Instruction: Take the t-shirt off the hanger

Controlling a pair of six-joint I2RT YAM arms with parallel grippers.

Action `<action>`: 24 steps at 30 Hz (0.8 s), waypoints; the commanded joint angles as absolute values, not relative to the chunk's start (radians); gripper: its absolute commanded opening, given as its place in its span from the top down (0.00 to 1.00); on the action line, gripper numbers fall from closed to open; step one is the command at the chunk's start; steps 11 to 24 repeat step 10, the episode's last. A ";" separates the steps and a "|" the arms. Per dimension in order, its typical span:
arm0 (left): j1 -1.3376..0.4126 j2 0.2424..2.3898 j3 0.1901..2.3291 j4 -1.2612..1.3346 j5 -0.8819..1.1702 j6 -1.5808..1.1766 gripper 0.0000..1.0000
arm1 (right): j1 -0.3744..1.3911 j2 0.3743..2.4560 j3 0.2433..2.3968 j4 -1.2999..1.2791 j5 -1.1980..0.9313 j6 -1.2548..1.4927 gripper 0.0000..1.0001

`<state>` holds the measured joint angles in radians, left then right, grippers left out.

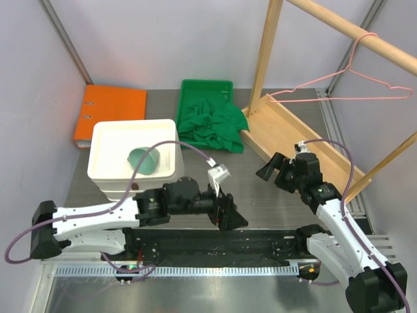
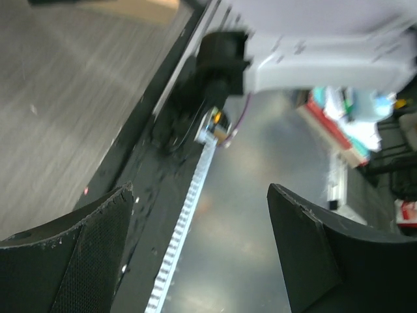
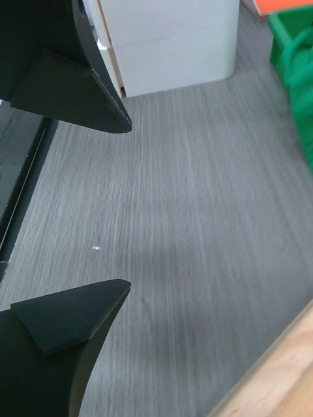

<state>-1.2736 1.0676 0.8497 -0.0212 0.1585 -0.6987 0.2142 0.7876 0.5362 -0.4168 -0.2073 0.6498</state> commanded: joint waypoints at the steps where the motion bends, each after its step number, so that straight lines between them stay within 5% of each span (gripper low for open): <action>1: -1.382 1.133 0.738 0.219 -0.053 -0.701 0.18 | 0.216 0.784 0.482 -0.342 -0.224 0.709 0.00; 10: -1.411 1.172 0.378 0.776 -0.032 -0.839 0.18 | 0.218 0.481 0.253 -0.059 -0.446 0.837 0.00; 24: -1.411 1.172 0.378 0.776 -0.032 -0.839 0.18 | 0.218 0.481 0.253 -0.059 -0.446 0.837 0.00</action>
